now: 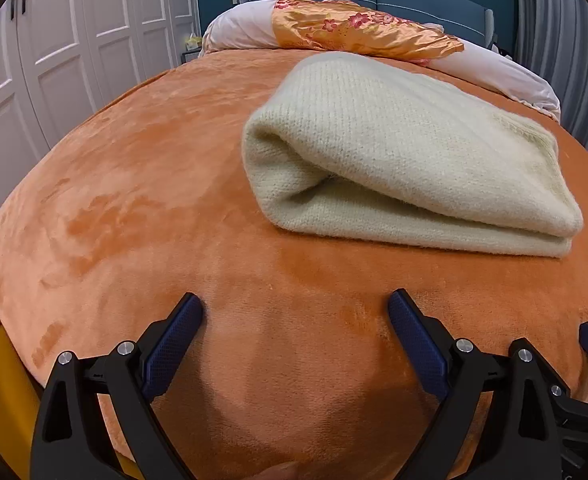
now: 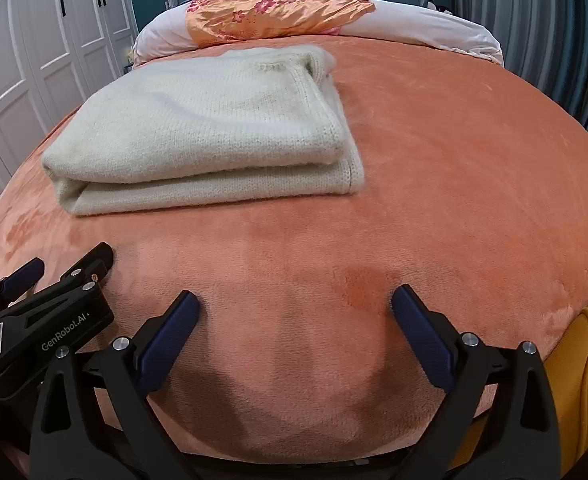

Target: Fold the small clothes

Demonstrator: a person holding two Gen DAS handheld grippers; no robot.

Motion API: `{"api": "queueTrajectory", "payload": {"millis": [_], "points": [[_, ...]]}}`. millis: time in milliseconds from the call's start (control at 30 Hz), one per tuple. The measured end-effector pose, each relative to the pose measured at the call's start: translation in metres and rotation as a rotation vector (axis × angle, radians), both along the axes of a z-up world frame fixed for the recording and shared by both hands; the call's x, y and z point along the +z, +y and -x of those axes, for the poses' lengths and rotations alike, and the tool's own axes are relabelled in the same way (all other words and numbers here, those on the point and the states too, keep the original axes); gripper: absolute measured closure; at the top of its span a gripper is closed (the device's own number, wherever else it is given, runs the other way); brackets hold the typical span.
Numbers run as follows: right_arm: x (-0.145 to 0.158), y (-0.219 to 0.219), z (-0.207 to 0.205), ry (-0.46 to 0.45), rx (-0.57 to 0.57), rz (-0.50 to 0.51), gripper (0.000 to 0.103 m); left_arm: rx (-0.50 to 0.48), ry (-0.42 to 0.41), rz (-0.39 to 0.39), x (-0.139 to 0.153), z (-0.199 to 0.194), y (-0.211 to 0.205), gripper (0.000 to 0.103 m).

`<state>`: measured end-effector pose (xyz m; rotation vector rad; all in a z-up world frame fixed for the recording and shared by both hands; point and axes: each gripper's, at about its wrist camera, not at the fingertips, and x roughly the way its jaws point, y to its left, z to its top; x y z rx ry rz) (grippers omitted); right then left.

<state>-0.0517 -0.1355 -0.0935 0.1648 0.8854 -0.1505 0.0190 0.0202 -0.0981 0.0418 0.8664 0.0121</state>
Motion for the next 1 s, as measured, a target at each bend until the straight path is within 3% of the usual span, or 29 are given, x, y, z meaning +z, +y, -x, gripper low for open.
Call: {"api": "queueTrajectory", "payload": {"millis": [1000], "points": [[0.0011, 0.0013, 0.0005, 0.000, 0.006, 0.010, 0.007, 0.007, 0.000, -0.005, 0.0011, 0.0024, -0.0017, 0.010]]}}
